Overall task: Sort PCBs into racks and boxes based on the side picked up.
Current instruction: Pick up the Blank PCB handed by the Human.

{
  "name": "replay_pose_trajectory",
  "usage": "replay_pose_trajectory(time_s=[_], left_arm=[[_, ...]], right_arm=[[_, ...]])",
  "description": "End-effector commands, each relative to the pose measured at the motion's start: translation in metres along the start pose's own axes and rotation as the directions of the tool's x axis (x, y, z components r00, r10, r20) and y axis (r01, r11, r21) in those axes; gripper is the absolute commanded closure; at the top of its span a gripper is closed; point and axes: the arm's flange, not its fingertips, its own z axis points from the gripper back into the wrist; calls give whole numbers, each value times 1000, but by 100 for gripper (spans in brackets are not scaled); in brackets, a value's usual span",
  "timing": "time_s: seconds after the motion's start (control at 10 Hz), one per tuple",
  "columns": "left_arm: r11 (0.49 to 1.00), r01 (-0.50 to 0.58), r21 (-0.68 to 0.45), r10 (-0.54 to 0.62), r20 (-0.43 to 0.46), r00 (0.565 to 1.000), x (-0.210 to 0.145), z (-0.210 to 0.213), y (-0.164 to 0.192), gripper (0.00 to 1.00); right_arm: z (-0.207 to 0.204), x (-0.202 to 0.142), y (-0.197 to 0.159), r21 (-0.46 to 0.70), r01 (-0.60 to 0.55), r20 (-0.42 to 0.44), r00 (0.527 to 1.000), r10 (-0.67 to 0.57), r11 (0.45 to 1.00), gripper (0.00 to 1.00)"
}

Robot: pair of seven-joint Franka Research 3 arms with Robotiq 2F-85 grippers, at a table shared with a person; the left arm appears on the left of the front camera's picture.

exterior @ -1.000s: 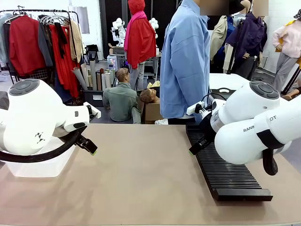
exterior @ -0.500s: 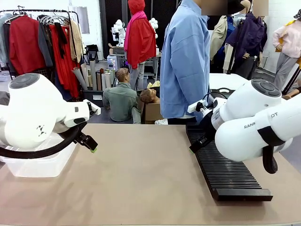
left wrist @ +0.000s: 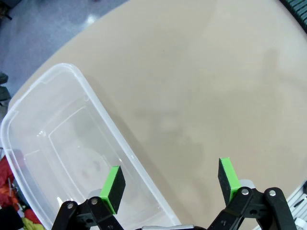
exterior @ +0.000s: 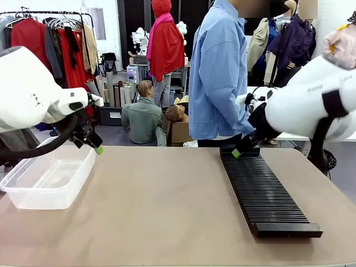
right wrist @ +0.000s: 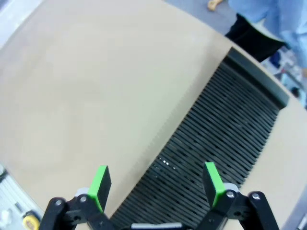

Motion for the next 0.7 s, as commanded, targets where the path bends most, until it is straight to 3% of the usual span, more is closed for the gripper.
replay_pose_trajectory(time_s=[0.0, 0.2, 0.5, 0.6], left_arm=[[997, -43, -67, 42, -9, 999, 6, 1, 20, 0], [985, -129, -117, 126, -35, 991, 5, 11, 33, 0], [904, -254, -345, 277, 18, 961, -7, 36, 61, 0], [875, -280, -395, 320, 39, 947, -12, 45, 67, 0]], right_arm=[[13, 8, -29, 147, 7, -20, 1000, -4, 989, 0], [27, 10, -47, 244, 101, -115, 991, -75, 965, 0], [43, 4, -66, 339, 279, -240, 949, -204, 899, 0], [48, 1, -71, 406, 342, -298, 926, -231, 848, 0]])
